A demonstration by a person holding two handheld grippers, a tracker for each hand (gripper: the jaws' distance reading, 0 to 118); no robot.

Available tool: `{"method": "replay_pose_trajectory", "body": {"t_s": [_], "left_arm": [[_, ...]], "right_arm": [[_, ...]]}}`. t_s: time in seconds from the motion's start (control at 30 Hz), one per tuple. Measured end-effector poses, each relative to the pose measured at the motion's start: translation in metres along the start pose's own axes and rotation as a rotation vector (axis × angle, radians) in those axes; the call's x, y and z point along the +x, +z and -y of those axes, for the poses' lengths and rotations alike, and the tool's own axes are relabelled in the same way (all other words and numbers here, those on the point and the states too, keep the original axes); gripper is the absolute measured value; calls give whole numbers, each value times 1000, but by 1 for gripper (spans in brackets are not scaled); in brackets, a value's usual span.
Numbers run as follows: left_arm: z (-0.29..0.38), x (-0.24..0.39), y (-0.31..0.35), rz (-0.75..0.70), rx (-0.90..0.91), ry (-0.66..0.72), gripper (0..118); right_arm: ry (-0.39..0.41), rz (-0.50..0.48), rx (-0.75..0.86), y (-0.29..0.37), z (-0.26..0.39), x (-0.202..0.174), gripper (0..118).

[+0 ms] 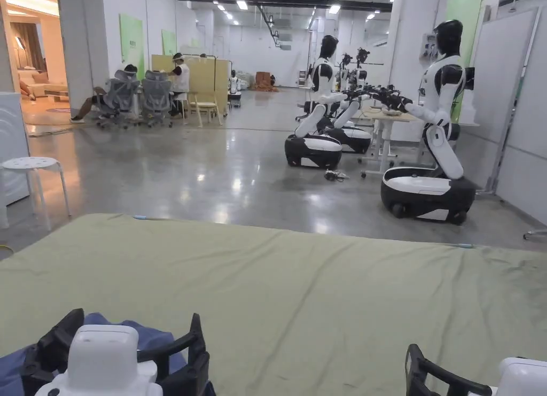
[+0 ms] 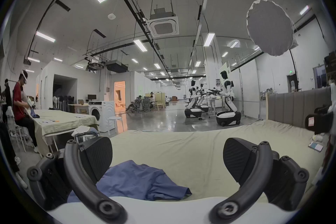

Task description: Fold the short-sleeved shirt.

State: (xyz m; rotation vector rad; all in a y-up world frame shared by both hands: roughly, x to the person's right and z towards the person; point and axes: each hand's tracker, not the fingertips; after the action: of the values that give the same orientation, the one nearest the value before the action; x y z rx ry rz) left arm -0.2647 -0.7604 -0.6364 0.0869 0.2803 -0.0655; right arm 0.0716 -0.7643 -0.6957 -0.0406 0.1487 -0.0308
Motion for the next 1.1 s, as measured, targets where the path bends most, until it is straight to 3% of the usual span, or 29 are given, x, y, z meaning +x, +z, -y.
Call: {"method": "replay_pose_trajectory", "body": {"t_s": [0.17, 0.27, 0.43, 0.7, 0.93, 1.1], "left_arm": [[-4, 3, -1, 10, -3, -1, 117], [-4, 8, -4, -29, -40, -65, 117], [-2, 5, -2, 47, -57, -23, 117], [-2, 8, -1, 42, -42, -59, 117], [-2, 4, -6, 61, -83, -1, 117], [-1, 6, -6, 95, -95, 7, 117]], "right_arm": [[55, 20, -14, -2, -2, -2, 118], [63, 23, -24, -3, -3, -1, 118], [64, 16, -36, -4, -1, 1, 118], [82, 0, -9, -3, -3, -4, 118], [62, 6, 2, -3, -5, -4, 118], [103, 37, -8, -4, -4, -5, 118]]}}
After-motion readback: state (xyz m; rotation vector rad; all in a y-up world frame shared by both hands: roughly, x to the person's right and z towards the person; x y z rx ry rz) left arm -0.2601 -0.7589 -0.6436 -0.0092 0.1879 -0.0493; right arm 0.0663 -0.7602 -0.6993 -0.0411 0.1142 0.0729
